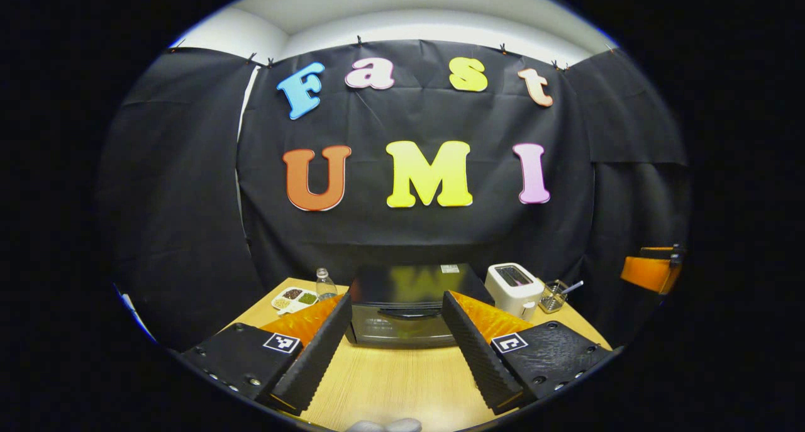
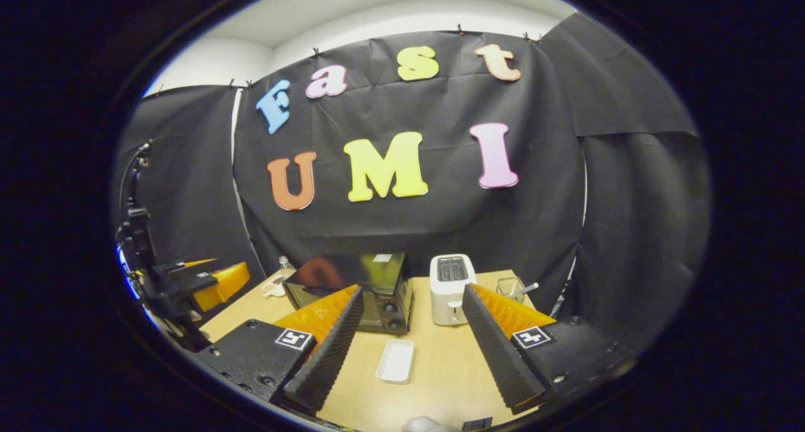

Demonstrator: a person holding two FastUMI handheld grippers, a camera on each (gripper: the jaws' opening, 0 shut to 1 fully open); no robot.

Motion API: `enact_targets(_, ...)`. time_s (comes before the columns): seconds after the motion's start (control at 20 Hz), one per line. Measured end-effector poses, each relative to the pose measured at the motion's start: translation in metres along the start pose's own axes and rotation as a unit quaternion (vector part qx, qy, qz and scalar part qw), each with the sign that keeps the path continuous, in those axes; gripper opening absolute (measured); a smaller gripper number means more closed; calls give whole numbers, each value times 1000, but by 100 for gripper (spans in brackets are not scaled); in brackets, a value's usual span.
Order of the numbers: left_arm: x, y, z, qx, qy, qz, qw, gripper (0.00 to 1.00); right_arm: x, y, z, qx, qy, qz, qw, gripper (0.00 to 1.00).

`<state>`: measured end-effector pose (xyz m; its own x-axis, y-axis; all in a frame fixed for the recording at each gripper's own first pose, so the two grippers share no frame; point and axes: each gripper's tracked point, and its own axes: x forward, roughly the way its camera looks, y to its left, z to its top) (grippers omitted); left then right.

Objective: Open the electric oven with the left hand, put the food in, and close the electric oven.

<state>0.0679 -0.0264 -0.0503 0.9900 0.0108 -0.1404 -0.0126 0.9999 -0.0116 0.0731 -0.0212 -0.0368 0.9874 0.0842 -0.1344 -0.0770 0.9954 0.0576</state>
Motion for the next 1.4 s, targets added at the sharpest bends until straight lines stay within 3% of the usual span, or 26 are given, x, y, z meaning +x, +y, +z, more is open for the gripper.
enact_targets(0.15, -27, 11, 33, 8, -31, 11, 999, 95, -2, 6, 25, -8, -33, -5, 999, 100)
enact_targets(0.2, -34, 10, 38, 4, -32, 7, 999, 94, -4, 10, 32, -8, -41, -5, 999, 90)
enact_targets(0.25, -40, 11, 43, 1, -37, 5, 999, 95, -5, 12, 36, -9, -47, -6, 999, 100)
enact_targets(0.5, -57, 20, 63, 9, -63, 3, 998, 94, -16, 27, 52, -14, -65, -8, 998, 100)
enact_targets(0.55, -58, 20, 63, 5, -59, 2, 998, 94, -19, 27, 54, -18, -68, -16, 997, 90)
enact_targets(0.6, -60, 22, 63, 3, -57, 1, 998, 94, -23, 26, 57, -24, -75, -21, 997, 89)
enact_targets(0.65, -60, 24, 64, 2, -57, -1, 998, 94, -26, 27, 61, -27, -82, -28, 996, 100)
enact_targets(0.7, -60, 25, 66, 0, -59, -2, 998, 94, -28, 27, 63, -29, -85, -30, 996, 89)
enact_targets(0.75, -61, 26, 70, 1, -62, -4, 998, 94, -31, 30, 65, -30, -88, -31, 995, 100)
enact_targets(0.8, -63, 26, 72, 3, -67, -5, 998, 90, -35, 32, 67, -28, -90, -32, 995, 100)
enact_targets(0.85, -63, 26, 75, 5, -70, -7, 998, 94, -37, 31, 68, -26, -90, -34, 995, 100)
enact_targets(1.2, -62, 21, 76, 5, -72, -24, 997, 94, -48, 26, 73, -15, -93, -53, 994, 100)
enact_targets(1.25, -62, 22, 77, 7, -72, -24, 997, 94, -50, 26, 73, -14, -93, -54, 994, 89)
enact_targets(1.3, -62, 22, 78, 8, -73, -24, 997, 94, -50, 27, 74, -13, -93, -54, 994, 100)
enact_targets(1.35, -62, 21, 76, 5, -70, -27, 997, 94, -50, 28, 75, -13, -93, -54, 994, 90)
enact_targets(1.4, -62, 20, 76, 4, -70, -29, 997, 94, -50, 29, 75, -14, -93, -55, 994, 100)
